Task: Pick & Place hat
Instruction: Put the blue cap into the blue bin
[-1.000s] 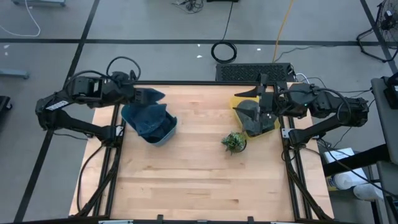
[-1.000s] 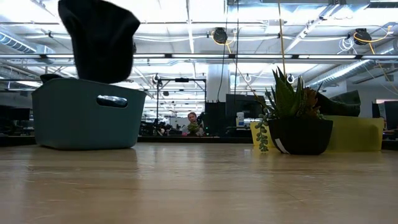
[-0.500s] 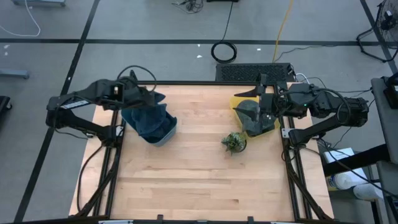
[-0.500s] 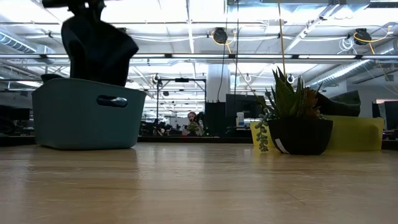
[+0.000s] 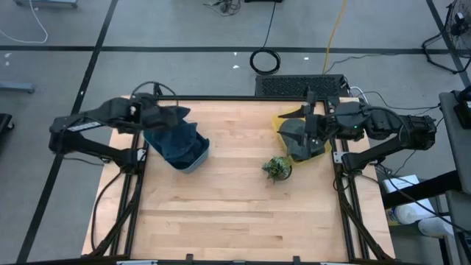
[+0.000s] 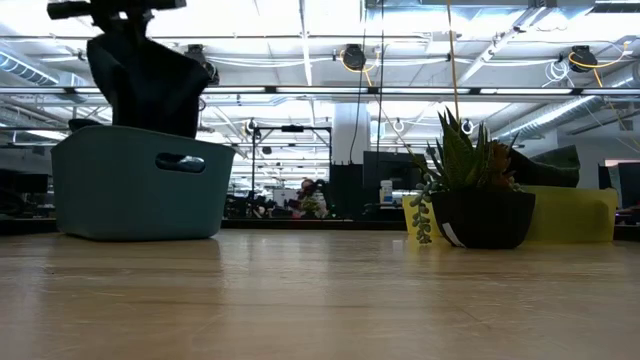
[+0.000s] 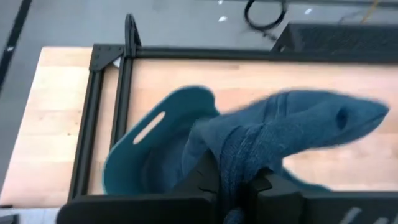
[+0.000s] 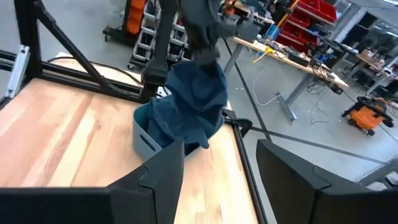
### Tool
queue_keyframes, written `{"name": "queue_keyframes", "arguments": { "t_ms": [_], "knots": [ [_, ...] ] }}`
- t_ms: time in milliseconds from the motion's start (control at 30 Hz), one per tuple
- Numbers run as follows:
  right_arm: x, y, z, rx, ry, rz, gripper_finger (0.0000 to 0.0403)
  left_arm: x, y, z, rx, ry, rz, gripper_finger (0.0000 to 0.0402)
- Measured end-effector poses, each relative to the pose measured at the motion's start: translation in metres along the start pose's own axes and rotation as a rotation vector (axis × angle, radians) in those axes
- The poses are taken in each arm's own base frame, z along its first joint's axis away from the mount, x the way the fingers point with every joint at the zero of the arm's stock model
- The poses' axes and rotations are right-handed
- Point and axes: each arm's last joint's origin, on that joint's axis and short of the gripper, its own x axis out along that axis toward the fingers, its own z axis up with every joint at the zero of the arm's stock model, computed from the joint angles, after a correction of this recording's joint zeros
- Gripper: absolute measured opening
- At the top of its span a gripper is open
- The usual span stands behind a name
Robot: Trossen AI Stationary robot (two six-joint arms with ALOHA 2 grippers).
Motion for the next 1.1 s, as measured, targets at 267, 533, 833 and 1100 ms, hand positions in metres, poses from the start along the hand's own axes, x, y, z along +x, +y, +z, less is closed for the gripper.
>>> {"name": "queue_keyframes", "arguments": {
  "t_ms": [267, 533, 833, 1100],
  "knots": [
    [0.0, -0.001, 0.002, -0.01, -0.011, -0.031, 0.0189, -0.017, 0.019, 0.007, 0.007, 0.019, -0.093, 0.0013],
    [0.0, -0.001, 0.002, 0.016, -0.011, -0.03, 0.019, -0.017, 0.027, 0.013, 0.019, 0.001, -0.082, 0.0013],
    [0.0, -0.001, 0.002, 0.026, -0.011, -0.03, 0.019, -0.01, 0.035, 0.025, 0.046, -0.01, -0.019, 0.0013],
    [0.0, -0.001, 0.002, 0.026, -0.011, -0.03, 0.0185, 0.0, 0.028, 0.022, 0.091, 0.085, -0.01, 0.0013]
  ]
}}
